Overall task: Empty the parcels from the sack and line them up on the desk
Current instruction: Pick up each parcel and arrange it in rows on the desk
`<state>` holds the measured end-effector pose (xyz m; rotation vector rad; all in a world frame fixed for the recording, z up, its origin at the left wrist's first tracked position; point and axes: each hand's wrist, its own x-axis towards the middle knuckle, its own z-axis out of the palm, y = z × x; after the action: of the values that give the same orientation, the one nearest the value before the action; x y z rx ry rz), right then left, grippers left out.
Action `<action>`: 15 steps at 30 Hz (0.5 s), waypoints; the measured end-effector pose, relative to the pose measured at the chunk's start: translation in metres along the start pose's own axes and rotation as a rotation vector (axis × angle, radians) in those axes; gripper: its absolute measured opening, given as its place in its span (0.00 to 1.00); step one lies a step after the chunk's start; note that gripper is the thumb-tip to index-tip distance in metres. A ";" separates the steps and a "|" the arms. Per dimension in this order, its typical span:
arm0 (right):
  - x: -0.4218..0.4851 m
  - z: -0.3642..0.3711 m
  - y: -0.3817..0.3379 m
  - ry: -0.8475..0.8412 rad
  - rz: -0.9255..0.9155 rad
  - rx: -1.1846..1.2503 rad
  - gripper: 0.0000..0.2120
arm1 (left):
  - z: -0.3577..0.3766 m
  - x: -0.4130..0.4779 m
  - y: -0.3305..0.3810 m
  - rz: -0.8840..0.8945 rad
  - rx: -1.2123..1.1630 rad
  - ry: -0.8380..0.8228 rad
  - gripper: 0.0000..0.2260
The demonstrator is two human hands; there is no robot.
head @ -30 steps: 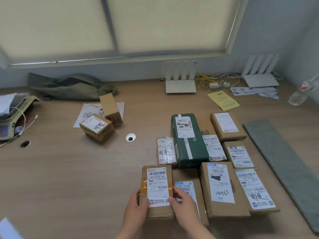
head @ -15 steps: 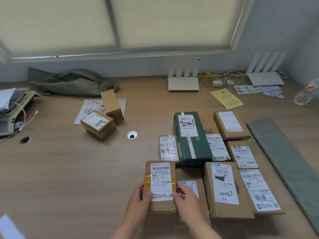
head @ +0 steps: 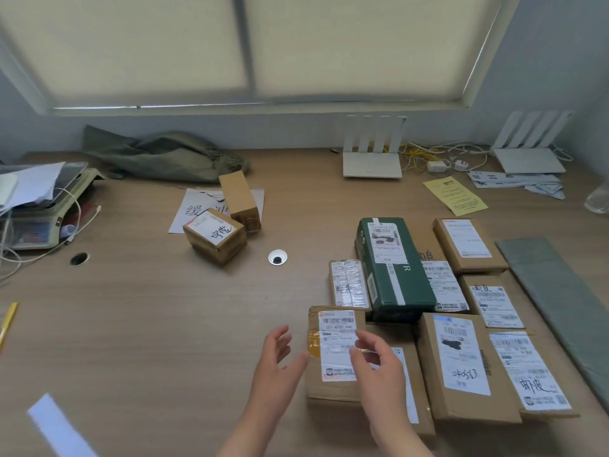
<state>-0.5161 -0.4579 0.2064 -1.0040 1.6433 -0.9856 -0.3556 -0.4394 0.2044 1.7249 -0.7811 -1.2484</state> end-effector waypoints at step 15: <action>-0.084 0.134 -0.057 0.130 -0.044 0.218 0.11 | -0.164 0.014 0.020 0.125 -0.047 -0.107 0.17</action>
<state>-0.3597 -0.4203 0.2525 -0.8469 1.5832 -1.2524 -0.1952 -0.4157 0.2397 1.5575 -0.9018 -1.2710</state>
